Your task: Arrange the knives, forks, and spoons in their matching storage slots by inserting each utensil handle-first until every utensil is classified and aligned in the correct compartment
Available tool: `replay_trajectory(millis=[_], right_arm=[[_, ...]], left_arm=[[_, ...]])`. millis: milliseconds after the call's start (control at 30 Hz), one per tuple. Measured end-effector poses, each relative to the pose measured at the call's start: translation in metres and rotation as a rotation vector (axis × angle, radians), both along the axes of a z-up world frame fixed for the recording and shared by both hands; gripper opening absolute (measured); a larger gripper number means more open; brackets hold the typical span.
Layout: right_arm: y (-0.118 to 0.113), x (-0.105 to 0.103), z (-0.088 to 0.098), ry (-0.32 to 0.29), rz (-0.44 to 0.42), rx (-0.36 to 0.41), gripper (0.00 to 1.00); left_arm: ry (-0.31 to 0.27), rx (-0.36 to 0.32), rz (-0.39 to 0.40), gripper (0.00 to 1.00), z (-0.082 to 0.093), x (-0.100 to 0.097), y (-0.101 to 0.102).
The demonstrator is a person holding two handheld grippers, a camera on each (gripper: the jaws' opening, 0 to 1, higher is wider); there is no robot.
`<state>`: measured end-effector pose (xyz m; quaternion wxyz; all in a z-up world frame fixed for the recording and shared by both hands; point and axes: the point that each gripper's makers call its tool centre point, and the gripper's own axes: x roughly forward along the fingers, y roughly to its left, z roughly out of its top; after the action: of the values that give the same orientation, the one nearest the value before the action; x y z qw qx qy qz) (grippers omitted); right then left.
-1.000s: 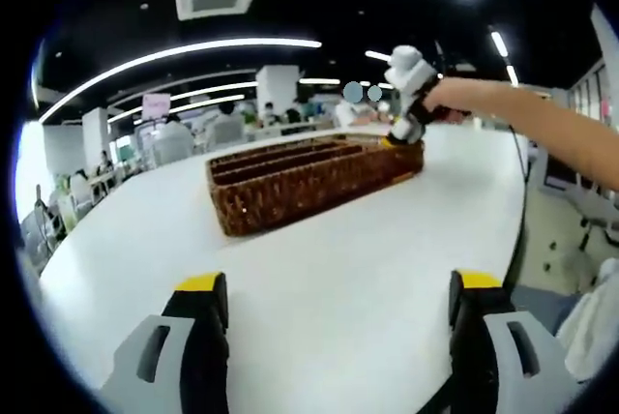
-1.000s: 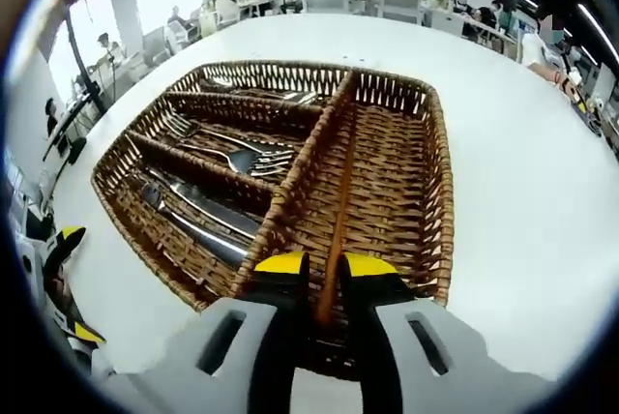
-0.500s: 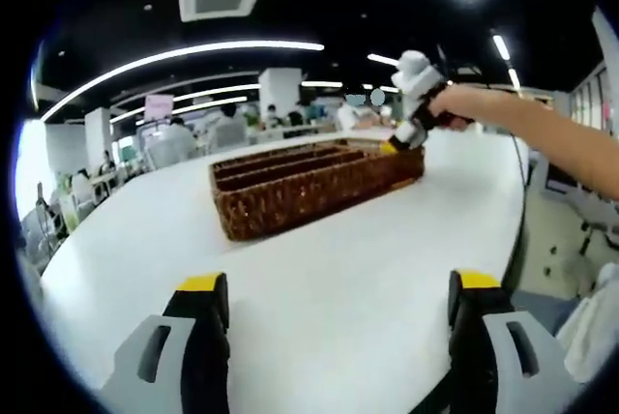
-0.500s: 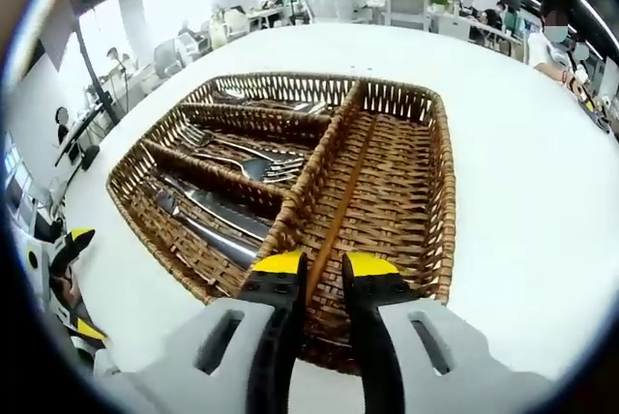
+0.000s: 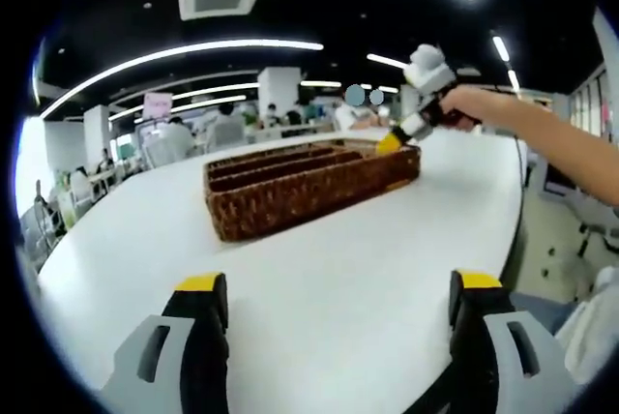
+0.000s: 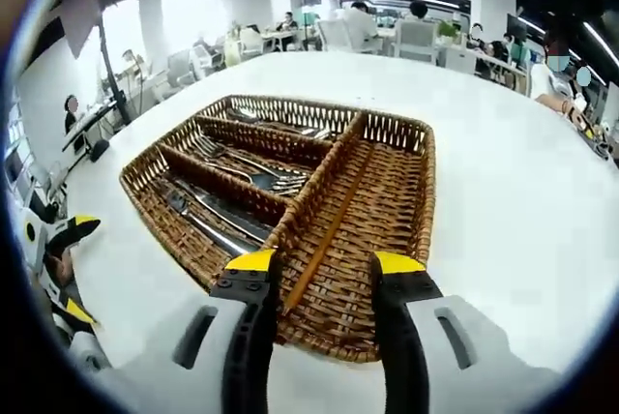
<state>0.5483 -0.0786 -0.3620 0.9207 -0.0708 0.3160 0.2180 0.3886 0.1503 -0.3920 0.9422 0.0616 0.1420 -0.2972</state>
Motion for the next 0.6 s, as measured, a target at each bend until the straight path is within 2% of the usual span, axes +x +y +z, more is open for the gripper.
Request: replay_trajectory(millis=[67,133,200,367,600], right_arm=[[0.002,-0.001,0.007,-0.056,0.034,-0.003,0.44],[0.005,-0.002,0.012,-0.070,0.044,0.015,0.52],[0.006,-0.006,0.017,-0.086,0.044,0.039,0.56],[0.012,-0.014,0.024,-0.102,0.064,0.048,0.61],[0.022,-0.027,0.026,-0.121,0.119,0.063,0.71]], left_arm=[[0.006,0.006,-0.002,0.96,-0.002,0.000,-0.001],[0.011,0.010,-0.003,0.96,-0.004,0.000,-0.001],[0.011,0.002,-0.002,0.96,-0.003,-0.001,-0.003],[0.006,-0.034,0.006,0.96,0.003,-0.005,-0.010],[0.004,-0.026,-0.005,0.96,0.004,-0.006,-0.015]])
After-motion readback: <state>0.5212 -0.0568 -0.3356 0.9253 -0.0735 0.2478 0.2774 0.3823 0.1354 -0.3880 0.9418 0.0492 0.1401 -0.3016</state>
